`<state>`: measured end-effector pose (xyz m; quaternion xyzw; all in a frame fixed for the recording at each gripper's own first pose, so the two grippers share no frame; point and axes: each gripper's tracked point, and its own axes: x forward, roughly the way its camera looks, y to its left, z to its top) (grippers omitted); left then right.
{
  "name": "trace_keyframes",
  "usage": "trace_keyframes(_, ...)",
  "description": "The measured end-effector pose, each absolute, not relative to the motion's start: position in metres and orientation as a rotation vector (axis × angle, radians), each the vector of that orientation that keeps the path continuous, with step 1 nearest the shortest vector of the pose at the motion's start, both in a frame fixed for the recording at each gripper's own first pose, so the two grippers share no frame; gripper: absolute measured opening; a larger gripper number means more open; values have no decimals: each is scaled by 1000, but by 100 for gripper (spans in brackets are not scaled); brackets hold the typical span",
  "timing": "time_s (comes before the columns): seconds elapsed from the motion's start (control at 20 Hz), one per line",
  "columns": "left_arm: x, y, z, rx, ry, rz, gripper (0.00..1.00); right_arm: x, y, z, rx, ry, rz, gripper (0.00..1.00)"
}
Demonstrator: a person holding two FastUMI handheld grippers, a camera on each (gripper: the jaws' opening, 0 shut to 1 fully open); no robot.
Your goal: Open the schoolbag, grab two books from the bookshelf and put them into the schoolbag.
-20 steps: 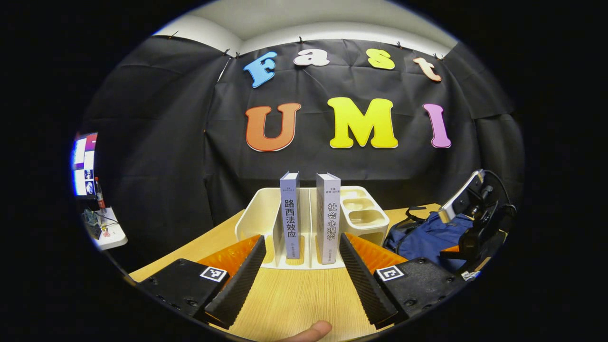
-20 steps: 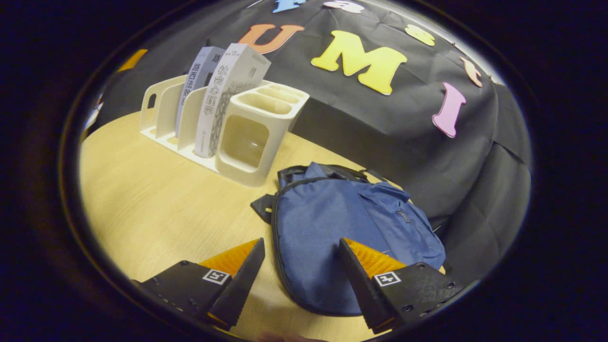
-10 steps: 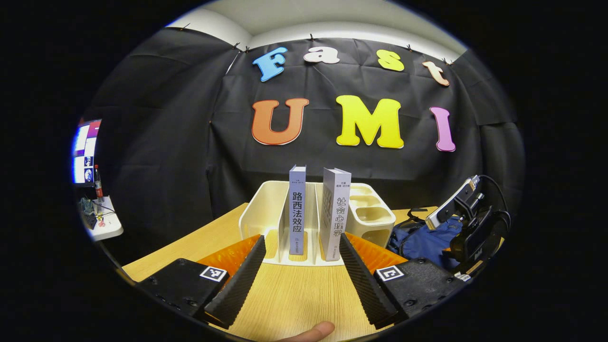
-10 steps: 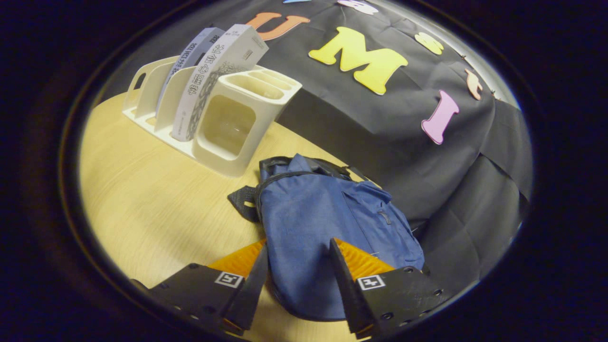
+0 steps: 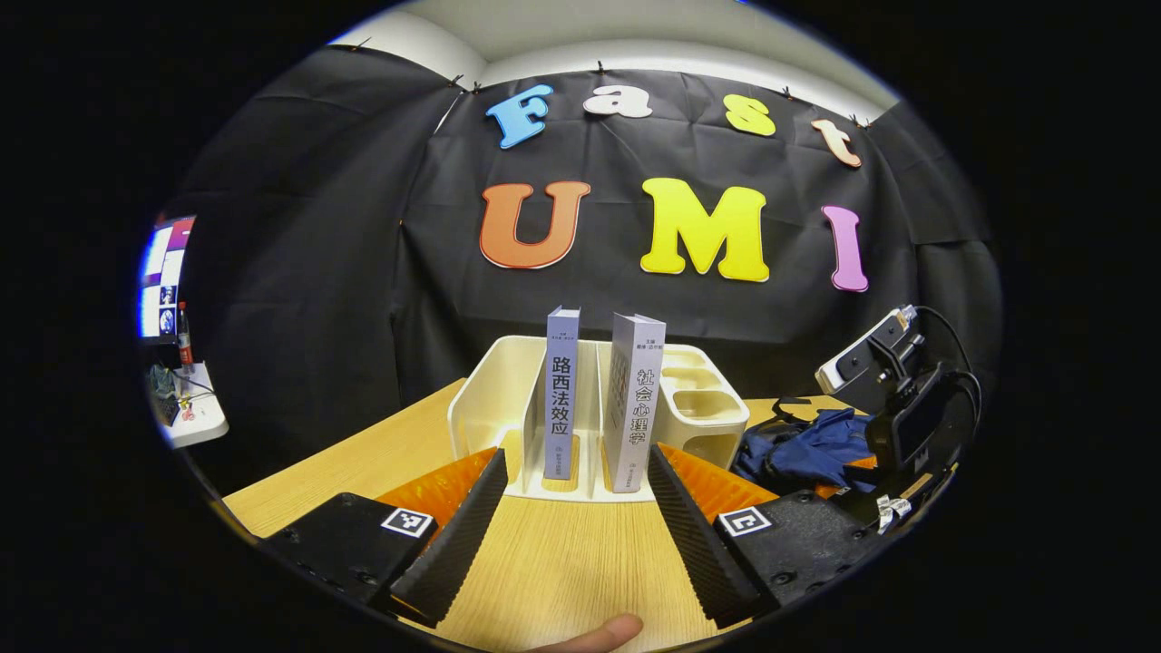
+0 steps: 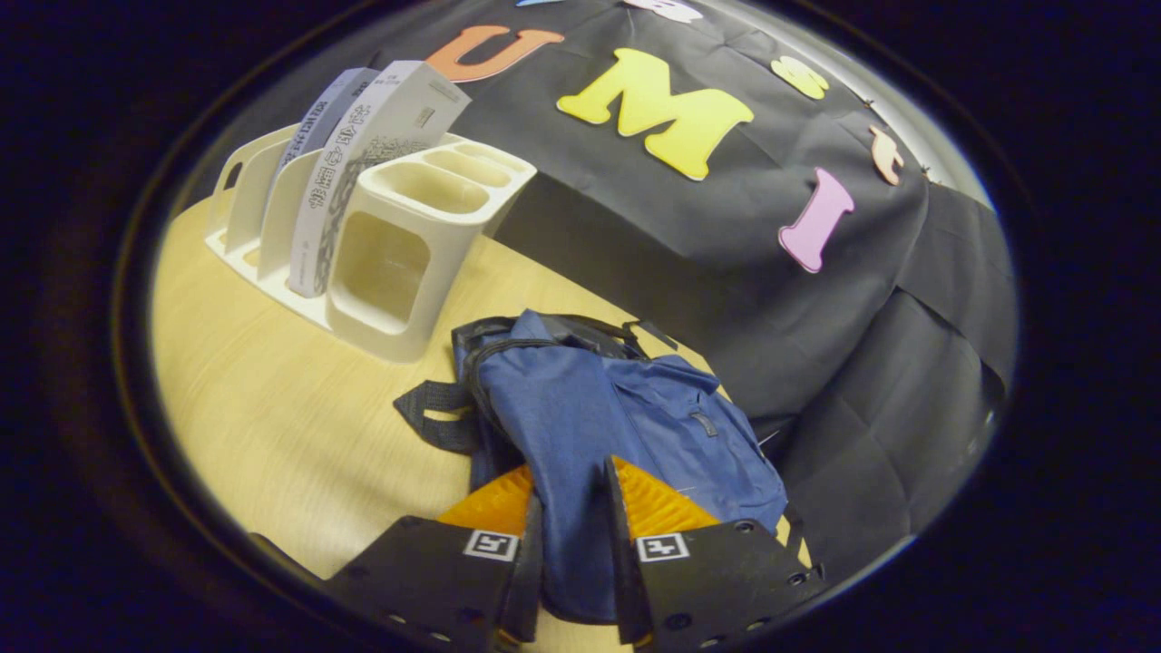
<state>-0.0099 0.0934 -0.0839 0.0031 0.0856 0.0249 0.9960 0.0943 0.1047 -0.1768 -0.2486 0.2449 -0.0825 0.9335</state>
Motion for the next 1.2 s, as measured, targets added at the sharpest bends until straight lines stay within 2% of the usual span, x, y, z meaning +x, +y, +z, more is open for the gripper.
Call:
trace_keyframes(0.05,-10,94,-85,1,173,48,98,94,104,-173,-501,497,-157,34)
trace_keyframes(0.1,-8,94,-86,-2,177,47,98,96,103,-170,-486,496,-142,12)
trace_keyframes(0.25,-3,96,-86,9,186,50,98,99,93,-159,-404,523,-118,11)
trace_keyframes(0.3,-2,96,-84,14,182,53,98,100,90,-153,-364,518,-108,1)
trace_keyframes(0.6,10,84,-67,4,184,21,98,115,52,-98,-237,484,-71,1)
trace_keyframes(1.2,65,52,-36,2,217,-22,100,137,-34,-4,-197,334,-79,1)
